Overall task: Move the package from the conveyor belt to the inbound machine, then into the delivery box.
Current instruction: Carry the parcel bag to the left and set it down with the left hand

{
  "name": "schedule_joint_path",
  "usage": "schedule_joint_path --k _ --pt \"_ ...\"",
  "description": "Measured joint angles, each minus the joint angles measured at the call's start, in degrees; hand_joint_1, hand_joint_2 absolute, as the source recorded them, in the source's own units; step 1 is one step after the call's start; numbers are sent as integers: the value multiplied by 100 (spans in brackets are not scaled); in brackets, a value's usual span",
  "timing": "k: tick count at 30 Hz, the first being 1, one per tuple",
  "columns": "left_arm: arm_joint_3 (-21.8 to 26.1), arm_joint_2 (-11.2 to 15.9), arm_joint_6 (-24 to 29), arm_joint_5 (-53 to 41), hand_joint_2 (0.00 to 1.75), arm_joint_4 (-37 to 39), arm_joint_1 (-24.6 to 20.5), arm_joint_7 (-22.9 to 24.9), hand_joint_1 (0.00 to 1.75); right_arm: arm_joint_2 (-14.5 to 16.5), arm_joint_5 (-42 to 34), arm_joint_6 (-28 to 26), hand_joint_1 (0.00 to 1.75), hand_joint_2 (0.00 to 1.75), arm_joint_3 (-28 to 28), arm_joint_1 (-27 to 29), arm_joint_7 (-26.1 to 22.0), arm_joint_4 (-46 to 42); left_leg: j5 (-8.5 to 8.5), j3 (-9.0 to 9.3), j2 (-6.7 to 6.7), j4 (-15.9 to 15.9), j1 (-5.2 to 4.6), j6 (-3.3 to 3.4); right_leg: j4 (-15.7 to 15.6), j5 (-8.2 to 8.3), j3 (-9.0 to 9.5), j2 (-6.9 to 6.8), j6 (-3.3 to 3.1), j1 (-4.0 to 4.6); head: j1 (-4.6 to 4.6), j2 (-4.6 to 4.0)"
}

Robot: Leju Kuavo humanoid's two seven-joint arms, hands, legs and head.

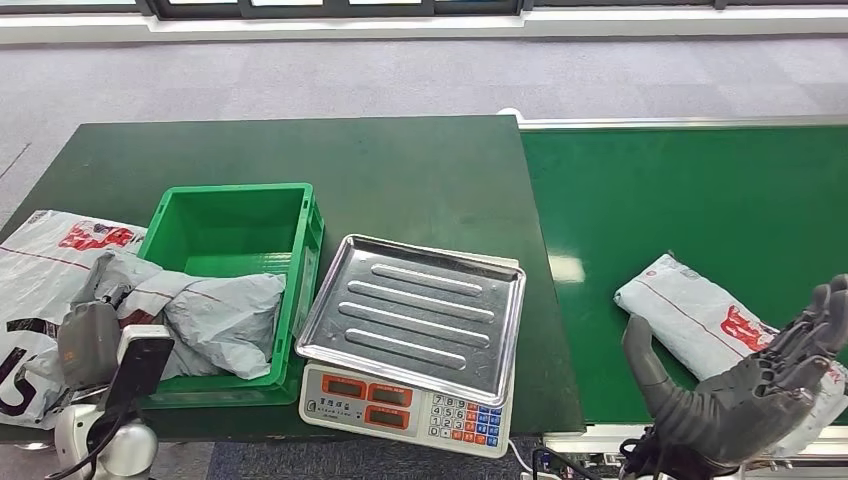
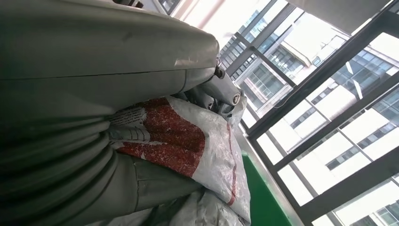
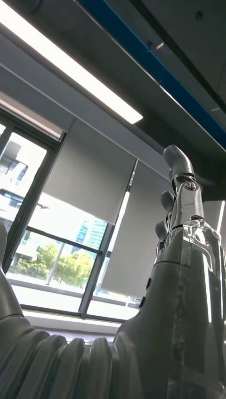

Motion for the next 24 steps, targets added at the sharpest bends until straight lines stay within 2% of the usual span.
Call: schedule_joint_path --k 1,2,5,6,13,19,24 --pt "-23 -1 0 -2 175 0 0 0 175 0 -3 0 0 175 0 -2 0 7 0 0 -1 0 0 0 0 0 0 0 0 1 0 0" --pt "-40 -2 0 -9 175 0 0 1 131 0 -6 0 0 175 0 -5 0 12 0 -1 -1 0 0 0 0 0 0 0 0 1 0 0" --pt "-91 -2 24 -143 44 0 -4 54 0 0 -11 0 0 175 1 -25 0 30 0 -1 -1 0 0 0 0 -1 0 0 0 1 0 0" --pt "-118 -3 44 -227 0 1 -10 94 0 0 -13 0 0 175 2 -42 0 41 0 -1 -1 0 0 0 0 -1 0 0 0 0 0 0" --pt "-375 -29 377 -271 0 -47 -81 334 0 -1 239 7 0 175 47 -209 105 209 1 0 -1 1 0 1 0 2 1 0 2 -2 0 0" --pt "-616 -45 349 587 0 -510 124 280 0 -107 1375 159 0 175 103 -434 924 452 0 -1 -3 1 0 2 0 2 1 1 3 -3 0 0" --pt "-778 -118 509 406 0 -855 399 367 0 -271 1984 228 0 175 119 -535 1167 572 -2 -4 -6 1 0 5 0 0 0 -1 4 -4 0 0"
